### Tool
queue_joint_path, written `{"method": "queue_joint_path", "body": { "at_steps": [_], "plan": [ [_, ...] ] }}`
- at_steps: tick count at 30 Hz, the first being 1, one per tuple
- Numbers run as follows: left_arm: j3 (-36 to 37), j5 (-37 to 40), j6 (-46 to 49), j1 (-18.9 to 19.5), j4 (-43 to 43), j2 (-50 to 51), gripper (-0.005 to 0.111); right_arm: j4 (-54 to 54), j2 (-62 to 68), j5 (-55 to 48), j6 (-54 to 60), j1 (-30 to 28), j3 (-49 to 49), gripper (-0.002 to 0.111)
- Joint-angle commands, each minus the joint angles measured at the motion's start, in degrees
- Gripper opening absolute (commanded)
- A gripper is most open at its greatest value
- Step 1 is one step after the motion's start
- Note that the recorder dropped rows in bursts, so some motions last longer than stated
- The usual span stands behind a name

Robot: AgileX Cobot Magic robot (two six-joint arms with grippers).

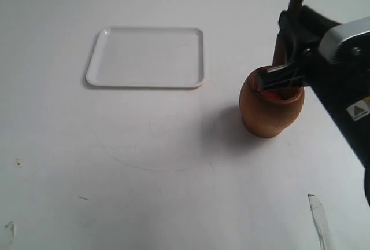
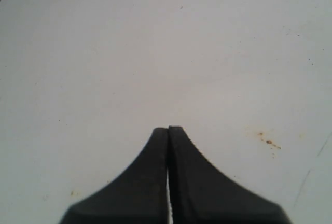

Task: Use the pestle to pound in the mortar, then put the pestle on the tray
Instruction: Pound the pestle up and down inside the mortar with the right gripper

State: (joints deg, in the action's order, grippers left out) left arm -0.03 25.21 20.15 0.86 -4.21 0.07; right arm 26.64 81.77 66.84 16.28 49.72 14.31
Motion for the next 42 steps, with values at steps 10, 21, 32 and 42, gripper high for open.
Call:
{"method": "queue_joint_path", "body": {
  "at_steps": [10,21,32,42],
  "plan": [
    [0.0,-0.2,-0.5,-0.4,0.4,-0.1,0.000,0.7,13.4,3.1,-2.7,0.1,0.5,0.000],
    [0.0,-0.2,-0.5,-0.4,0.4,-0.1,0.000,-0.1,-21.5,0.3,5.1,0.1,0.5,0.000],
    [0.0,-0.2,-0.5,-0.4,0.4,-0.1,0.000,1.1,-10.6,-4.3,4.7,0.1,0.5,0.000],
    [0.0,-0.2,-0.5,-0.4,0.4,-0.1,0.000,0.9,17.9,3.1,-10.2,0.1,0.5,0.000]
  ]
}}
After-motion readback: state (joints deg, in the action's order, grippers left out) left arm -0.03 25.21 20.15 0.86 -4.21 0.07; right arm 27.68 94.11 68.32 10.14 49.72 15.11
